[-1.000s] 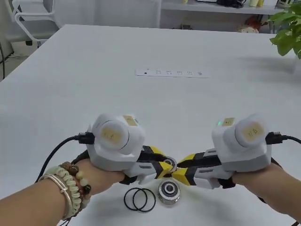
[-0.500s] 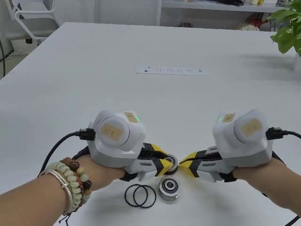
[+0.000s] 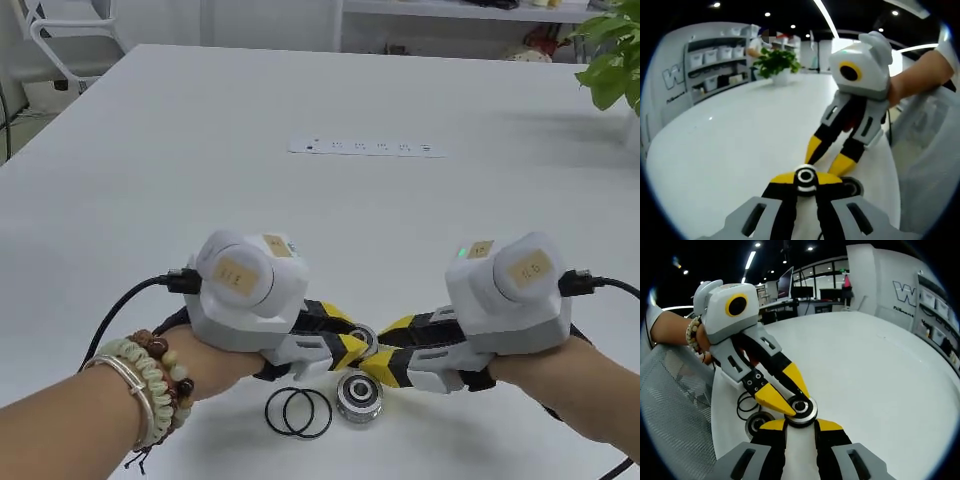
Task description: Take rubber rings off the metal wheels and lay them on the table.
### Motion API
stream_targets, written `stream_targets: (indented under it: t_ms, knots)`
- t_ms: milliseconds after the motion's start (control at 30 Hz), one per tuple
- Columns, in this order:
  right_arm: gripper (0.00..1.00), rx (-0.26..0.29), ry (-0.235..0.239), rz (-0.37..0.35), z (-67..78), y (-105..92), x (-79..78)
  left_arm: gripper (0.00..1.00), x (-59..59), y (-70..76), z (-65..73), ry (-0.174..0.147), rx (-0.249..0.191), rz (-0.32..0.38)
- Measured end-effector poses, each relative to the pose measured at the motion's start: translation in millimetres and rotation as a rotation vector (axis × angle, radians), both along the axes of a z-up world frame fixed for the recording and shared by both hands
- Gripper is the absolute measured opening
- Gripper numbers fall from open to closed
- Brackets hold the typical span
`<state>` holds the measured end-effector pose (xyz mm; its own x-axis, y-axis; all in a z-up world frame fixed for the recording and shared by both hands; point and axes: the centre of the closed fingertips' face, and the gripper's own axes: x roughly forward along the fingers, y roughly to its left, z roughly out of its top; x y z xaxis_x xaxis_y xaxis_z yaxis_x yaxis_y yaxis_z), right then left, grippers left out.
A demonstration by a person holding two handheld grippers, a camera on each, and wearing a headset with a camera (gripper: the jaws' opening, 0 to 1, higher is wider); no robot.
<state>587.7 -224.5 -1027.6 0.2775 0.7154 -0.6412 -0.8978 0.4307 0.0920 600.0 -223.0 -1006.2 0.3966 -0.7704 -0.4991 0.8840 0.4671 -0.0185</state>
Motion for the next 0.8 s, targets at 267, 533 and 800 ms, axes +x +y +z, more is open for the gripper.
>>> stream_targets:
  t_ms: [267,533,800]
  knots:
    - [0.11,-0.008,0.001,0.012,1.2,-3.6,0.1,0.15,1.4,0.3,0.0,0.000,-0.001,0.008]
    - [0.04,-0.019,-0.007,0.012,1.7,-5.3,1.8,0.14,2.5,0.9,-0.4,0.007,-0.002,0.016]
    - [0.00,-0.032,-0.011,-0.007,1.0,-6.6,4.9,0.14,1.6,1.7,-0.8,0.014,0.003,0.012]
